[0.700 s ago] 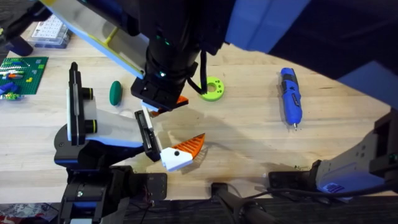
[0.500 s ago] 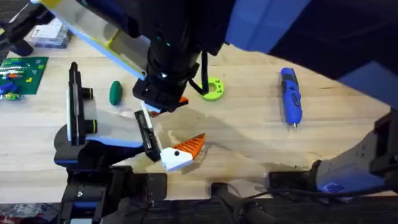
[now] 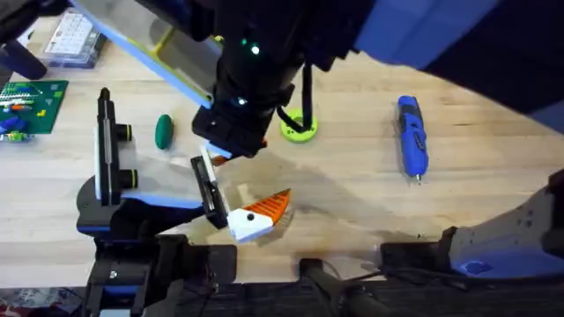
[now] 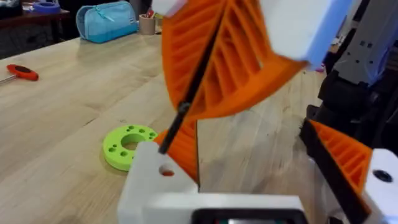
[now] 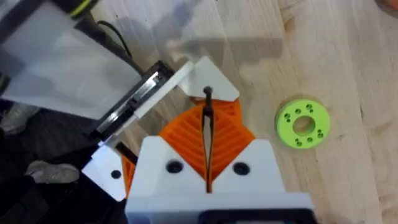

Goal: Pick up the gripper from the table and insert it into the empty holder that is missing its gripper. Then pick up a screw, insert it into the mounting hole, and use the screwdriver to tighten it. Finally, clean up the table by picking up the vegetable and placing it into the bucket.

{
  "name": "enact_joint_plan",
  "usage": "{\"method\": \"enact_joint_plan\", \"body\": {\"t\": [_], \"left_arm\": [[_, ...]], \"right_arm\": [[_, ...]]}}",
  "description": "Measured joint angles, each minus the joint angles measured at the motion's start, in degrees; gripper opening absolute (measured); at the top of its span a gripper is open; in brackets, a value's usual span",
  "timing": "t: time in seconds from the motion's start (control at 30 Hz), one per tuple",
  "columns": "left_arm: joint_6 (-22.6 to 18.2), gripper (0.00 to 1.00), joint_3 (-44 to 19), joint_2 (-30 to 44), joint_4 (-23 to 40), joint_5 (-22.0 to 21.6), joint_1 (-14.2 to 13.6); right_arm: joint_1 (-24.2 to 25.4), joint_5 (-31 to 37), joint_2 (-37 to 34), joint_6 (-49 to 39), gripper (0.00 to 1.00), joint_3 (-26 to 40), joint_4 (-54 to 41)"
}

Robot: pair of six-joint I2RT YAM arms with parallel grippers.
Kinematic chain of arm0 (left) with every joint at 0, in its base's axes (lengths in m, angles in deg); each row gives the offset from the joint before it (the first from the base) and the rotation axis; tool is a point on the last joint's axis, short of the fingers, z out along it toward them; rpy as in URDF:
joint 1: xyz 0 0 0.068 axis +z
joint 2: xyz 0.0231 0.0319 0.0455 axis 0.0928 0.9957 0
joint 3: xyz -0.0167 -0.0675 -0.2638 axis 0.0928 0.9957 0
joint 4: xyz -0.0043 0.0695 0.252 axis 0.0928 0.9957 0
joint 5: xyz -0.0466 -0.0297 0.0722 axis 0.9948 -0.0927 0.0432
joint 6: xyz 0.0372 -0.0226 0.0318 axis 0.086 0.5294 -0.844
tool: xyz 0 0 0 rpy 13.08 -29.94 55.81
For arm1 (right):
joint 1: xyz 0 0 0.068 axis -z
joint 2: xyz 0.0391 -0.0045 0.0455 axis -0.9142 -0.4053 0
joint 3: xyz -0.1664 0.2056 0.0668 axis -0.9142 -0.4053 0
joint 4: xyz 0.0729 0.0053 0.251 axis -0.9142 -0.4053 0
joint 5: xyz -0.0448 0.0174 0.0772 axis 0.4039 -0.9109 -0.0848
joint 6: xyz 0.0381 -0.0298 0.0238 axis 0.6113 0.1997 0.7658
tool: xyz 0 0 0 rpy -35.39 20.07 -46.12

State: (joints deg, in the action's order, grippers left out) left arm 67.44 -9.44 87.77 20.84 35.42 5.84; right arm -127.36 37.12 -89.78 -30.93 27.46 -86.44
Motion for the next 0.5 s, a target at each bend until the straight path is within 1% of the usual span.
{"method": "enact_joint_plan", "body": {"t": [0.23,0.5], "left_arm": [[0.00,0.989,0.00,0.00,0.00,0.00,0.00],[0.00,0.989,0.00,0.00,-0.01,0.00,0.00]], "right_arm": [[0.00,0.00,0.06,0.00,0.012,0.00,-2.18],[0.00,0.00,0.06,0.00,0.012,0.00,-1.62]]}}
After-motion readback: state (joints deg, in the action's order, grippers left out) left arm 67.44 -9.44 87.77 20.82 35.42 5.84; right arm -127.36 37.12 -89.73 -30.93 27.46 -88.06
